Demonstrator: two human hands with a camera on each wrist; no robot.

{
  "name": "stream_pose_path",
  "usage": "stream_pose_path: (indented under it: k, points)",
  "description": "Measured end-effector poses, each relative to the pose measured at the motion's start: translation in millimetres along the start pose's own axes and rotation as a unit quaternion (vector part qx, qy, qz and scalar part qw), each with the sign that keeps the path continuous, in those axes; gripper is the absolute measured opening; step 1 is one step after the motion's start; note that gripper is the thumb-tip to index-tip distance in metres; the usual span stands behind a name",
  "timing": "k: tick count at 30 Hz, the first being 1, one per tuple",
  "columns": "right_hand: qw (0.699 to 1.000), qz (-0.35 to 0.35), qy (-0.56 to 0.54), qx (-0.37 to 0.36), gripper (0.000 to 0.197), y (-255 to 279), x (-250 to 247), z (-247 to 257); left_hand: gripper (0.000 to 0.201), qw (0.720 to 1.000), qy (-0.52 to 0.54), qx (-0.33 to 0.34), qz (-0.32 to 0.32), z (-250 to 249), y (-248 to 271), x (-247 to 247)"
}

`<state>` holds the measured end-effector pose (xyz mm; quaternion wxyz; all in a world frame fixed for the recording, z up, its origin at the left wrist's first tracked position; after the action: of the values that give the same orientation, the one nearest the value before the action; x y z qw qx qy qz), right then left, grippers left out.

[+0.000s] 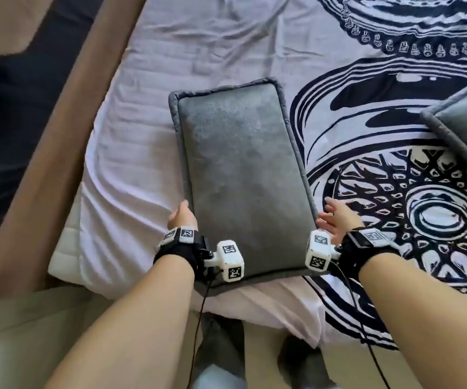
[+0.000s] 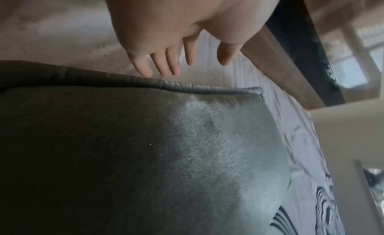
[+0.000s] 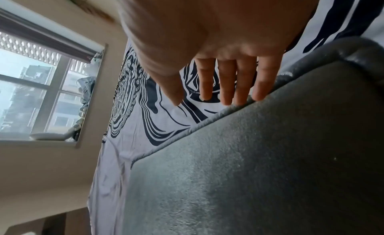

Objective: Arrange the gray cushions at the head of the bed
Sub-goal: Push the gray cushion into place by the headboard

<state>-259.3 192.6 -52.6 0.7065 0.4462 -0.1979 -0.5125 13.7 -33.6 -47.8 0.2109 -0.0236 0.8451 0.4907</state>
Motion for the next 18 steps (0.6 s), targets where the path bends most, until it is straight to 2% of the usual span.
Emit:
stream_pose_path:
  k: [1,3,7,9,11,13,15,18]
  points:
    - [1.0,-0.003,0.001,-0.009,0.055,-4.7,4.1,-1.7,0.059,0.999,-0.002,0.033,0.007,-6.8,2.4,2.0]
    - [0.997,-0.027,0.055,-0.038,0.059,-20.4,8.3,-4.2,0.06,0.998,0.002,0.057,0.008,-5.8,-13.7,13.8]
    - [0.985,-0.06,0.151,-0.062,0.063,-56.9,19.2,-15.3,0.067,0.999,0.034,0.041,0.01,8.1,-39.5,26.8]
    - [0.968,-0.07,0.217,-0.109,0.059,-64.5,26.7,-14.2,0.069,0.999,0.016,0.037,0.011,15.4,-53.9,29.8]
    - [0.96,-0.08,0.227,-0.141,0.056,-66.7,32.9,-15.6,0.071,0.999,-0.01,0.042,0.026,20.7,-57.2,29.4]
    - [0.957,-0.063,0.232,-0.16,0.049,-61.7,42.1,-18.0,0.074,0.996,-0.026,0.079,0.045,25.6,-63.7,30.9]
    - [0.955,-0.061,0.228,-0.179,0.048,-49.2,47.4,-14.1,0.089,0.991,-0.045,0.109,0.061,23.6,-60.5,31.5]
    - [0.964,-0.051,0.189,-0.181,0.053,-34.0,52.0,-6.8,0.115,0.992,-0.052,0.095,0.068,14.9,-56.7,31.1]
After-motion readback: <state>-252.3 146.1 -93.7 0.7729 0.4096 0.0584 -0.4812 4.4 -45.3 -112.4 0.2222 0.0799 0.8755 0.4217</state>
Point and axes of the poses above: each hand's wrist, its own y-axis away from the middle knuckle, its own x-axis out of the palm, z = x × y, the point moved 6 cm from there along -y, towards the middle knuckle, and after that the axes turned 3 degrees about -x, right-handed, at the moved point
